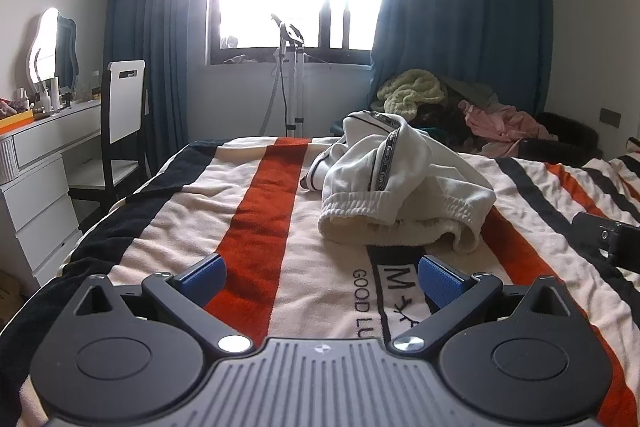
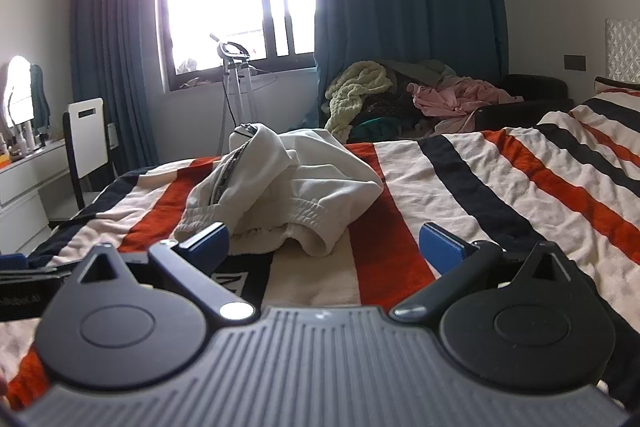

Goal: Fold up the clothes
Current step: 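Move both grippers toward the crumpled white sweatpants on the bed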

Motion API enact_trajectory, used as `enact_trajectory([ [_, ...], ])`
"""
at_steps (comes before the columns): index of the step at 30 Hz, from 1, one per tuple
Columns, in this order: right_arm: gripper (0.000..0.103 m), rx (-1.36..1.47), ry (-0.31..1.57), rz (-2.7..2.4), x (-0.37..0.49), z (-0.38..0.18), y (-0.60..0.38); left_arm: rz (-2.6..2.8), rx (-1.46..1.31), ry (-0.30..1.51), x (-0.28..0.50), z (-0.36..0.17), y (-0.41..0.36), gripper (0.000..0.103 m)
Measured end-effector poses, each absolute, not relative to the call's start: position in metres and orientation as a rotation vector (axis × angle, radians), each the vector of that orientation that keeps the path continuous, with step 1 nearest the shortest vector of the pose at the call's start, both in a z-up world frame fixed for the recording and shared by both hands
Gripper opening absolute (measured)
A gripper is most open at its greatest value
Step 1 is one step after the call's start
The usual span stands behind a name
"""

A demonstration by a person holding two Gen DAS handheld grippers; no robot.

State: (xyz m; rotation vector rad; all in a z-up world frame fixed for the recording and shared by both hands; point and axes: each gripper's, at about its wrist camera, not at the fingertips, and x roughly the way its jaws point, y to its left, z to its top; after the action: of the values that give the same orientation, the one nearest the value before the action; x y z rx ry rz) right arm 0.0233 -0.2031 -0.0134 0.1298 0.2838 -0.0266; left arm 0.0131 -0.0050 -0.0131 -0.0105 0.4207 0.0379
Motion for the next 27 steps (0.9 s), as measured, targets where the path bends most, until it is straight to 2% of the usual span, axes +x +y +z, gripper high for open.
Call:
enact_trajectory([
  [13, 0.103, 0.186, 0.298, -0.068, 0.025, -0.009, -0.211, 0.026, -0.01, 0.408, 0.012, -0.016, -0.007, 0.103],
  [27, 0.103, 0.172, 0.198, -0.038, 0.042, 0.035, -0.242, 0.009, -0.032, 0.401, 0.017, -0.015, -0.009, 0.103],
])
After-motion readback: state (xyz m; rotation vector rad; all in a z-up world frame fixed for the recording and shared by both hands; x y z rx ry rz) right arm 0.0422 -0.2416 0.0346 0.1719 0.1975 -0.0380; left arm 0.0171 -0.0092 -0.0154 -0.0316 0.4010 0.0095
